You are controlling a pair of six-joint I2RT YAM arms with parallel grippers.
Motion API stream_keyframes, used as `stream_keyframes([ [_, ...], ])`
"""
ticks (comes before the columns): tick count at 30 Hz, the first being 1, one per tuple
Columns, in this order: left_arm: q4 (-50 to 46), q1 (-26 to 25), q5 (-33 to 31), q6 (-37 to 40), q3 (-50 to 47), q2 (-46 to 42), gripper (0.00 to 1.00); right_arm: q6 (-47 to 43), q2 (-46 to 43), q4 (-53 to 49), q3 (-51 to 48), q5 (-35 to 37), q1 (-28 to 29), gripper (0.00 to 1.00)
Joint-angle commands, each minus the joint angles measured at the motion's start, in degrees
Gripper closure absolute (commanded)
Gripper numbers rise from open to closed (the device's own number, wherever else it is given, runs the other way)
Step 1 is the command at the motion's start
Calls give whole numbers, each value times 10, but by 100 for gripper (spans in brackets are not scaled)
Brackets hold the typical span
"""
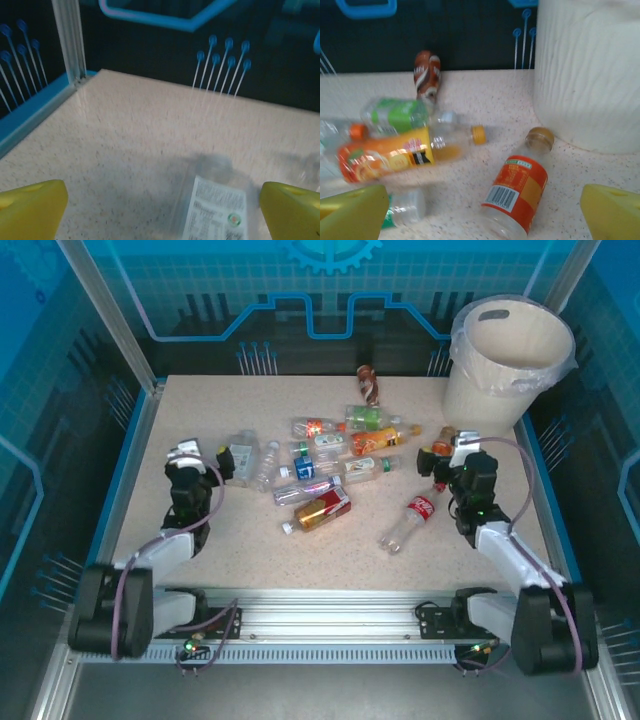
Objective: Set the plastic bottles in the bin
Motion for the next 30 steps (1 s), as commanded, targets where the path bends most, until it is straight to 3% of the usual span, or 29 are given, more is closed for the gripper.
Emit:
stream_keyframes([
  [1,-171,-5,-44,-141,53,-78,1,157,-41,-207,34,19,13,0],
  [5,-350,-6,-7,-298,107,-125,1,334,-64,-347,42,6,18,0],
  [8,-444,-5,41,-344,140,-138,1,395,-66,-438,49,-38,19,0],
  [15,-531,-5,141,-333,177,-129,1,412,-10,-472,54,-128,23,0],
  [22,-541,-3,151,-333,177,-111,1,432,102,-472,101,-61,61,0],
  [30,-550,-2,167,-302,178,-111,1,474,169,-434,109,4,108,1],
])
